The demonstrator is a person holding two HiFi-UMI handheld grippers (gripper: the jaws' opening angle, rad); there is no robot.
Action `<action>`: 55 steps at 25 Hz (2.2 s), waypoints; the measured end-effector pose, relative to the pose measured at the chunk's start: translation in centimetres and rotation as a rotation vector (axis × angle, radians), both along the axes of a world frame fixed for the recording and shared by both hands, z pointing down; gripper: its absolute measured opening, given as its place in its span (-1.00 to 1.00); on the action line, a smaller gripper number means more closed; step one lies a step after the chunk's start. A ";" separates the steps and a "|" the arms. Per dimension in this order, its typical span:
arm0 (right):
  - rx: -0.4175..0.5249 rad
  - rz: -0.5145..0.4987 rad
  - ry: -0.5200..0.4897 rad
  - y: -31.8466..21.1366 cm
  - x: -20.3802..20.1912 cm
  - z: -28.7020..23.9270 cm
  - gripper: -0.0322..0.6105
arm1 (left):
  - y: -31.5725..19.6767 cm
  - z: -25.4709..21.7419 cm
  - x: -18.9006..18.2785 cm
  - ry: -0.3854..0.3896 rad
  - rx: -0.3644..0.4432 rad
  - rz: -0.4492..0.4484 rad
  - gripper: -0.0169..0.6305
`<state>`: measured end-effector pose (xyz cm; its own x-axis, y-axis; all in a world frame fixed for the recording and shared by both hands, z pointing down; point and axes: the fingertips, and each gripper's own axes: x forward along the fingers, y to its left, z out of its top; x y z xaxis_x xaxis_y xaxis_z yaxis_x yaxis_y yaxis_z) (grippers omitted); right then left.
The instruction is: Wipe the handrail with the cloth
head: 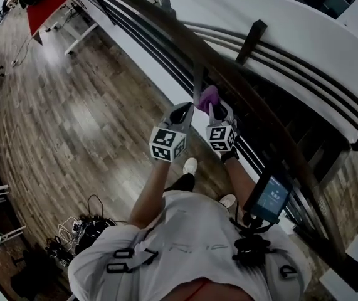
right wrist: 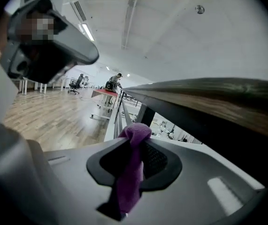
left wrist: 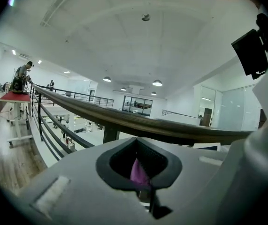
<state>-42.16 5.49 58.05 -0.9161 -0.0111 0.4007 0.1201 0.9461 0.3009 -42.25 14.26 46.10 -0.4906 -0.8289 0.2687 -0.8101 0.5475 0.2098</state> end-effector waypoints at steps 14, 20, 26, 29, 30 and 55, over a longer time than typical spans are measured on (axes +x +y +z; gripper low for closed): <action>0.244 0.027 0.185 -1.9 -12.3 8.8 -0.75 | 3.0 4.2 -0.4 0.076 -0.061 0.009 -0.94; 0.185 0.081 0.191 -4.8 -9.1 8.7 -0.75 | 0.7 4.4 1.3 0.067 -0.051 0.063 -0.94; 0.117 0.140 0.226 -7.5 -3.1 8.7 -0.75 | -2.8 4.0 4.2 0.065 -0.036 0.149 -0.94; 0.104 0.161 0.229 -8.6 -0.2 8.9 -0.75 | -4.7 4.1 6.3 0.068 -0.040 0.201 -0.94; 0.098 0.167 0.230 -9.0 0.7 8.9 -0.75 | -5.4 4.1 7.1 0.071 -0.044 0.219 -0.94; -0.026 0.466 0.206 -18.4 23.1 7.6 -0.74 | -16.4 4.4 23.4 0.080 -0.073 0.595 -0.94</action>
<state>-19.03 -12.88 65.68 -0.7179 -0.3878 0.5782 -0.2622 0.9200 0.2914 -18.82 -2.12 50.49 0.0754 -0.9329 0.3520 -0.9648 0.0209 0.2620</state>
